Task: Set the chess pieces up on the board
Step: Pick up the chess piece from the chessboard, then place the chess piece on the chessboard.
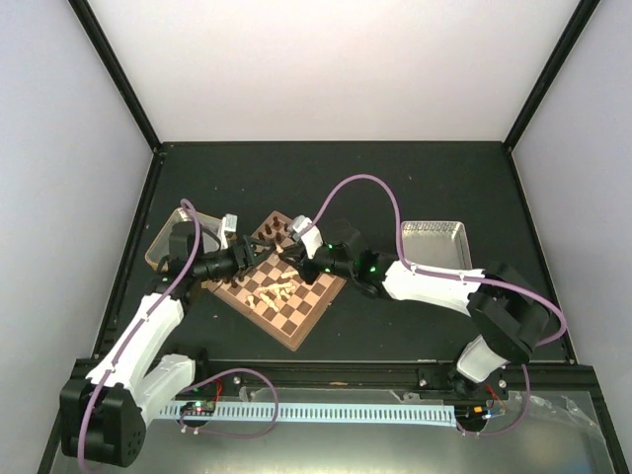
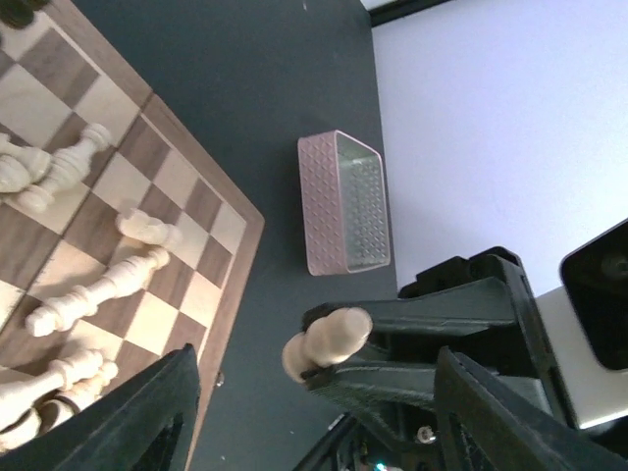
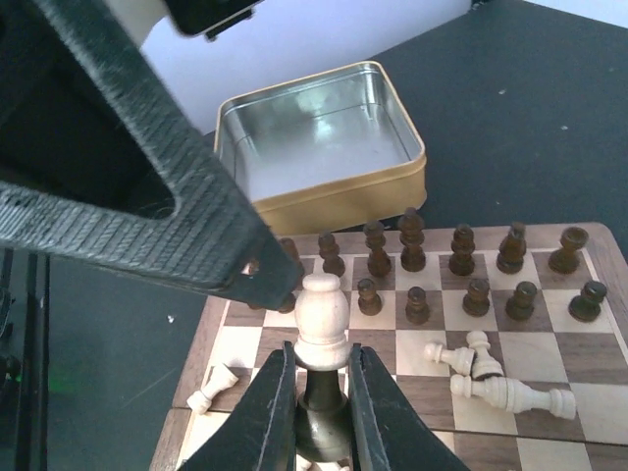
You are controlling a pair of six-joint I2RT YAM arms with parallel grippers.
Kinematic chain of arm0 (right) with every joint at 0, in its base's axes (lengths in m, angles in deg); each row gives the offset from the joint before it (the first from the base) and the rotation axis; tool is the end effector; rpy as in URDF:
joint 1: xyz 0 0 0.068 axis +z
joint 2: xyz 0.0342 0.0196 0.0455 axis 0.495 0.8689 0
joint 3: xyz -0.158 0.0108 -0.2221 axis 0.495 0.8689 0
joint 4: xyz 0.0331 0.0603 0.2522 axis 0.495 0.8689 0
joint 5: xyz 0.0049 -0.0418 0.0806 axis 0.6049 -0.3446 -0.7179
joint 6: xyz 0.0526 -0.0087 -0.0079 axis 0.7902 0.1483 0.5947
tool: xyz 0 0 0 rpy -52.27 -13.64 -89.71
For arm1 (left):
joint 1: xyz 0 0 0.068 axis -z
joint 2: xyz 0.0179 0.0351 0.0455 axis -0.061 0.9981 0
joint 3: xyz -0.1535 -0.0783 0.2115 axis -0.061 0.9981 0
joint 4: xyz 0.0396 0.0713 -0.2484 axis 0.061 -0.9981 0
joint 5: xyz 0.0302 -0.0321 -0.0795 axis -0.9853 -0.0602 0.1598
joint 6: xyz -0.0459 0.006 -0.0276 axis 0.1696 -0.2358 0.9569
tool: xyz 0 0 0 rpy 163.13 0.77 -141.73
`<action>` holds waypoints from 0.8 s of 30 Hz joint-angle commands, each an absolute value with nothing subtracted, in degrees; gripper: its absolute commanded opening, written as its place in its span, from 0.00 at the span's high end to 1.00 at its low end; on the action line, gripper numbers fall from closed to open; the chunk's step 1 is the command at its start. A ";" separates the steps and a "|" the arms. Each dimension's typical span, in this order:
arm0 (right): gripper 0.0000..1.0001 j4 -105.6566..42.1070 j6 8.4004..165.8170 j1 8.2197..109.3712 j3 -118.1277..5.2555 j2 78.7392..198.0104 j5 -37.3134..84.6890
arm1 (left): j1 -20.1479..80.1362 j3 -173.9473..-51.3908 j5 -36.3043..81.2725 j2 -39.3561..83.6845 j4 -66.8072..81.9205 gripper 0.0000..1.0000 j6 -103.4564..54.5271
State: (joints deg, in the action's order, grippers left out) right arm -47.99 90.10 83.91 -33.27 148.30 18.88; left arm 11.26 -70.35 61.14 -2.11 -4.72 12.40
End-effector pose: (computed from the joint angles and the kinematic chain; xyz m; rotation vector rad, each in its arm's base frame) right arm 0.2005 0.2916 0.2293 -0.9253 1.8677 0.9230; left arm 0.1831 -0.0512 0.2348 -0.2627 2.2480 -1.4224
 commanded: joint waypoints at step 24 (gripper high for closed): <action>0.98 -46.10 82.31 83.98 -32.13 144.14 14.81 | 18.74 -81.11 62.17 7.09 -12.63 0.74 2.26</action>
State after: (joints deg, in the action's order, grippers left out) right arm -44.36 83.76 83.75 -32.50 146.04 15.69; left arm 17.89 -78.04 61.34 5.98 -11.32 3.99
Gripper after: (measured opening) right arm 0.107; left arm 0.249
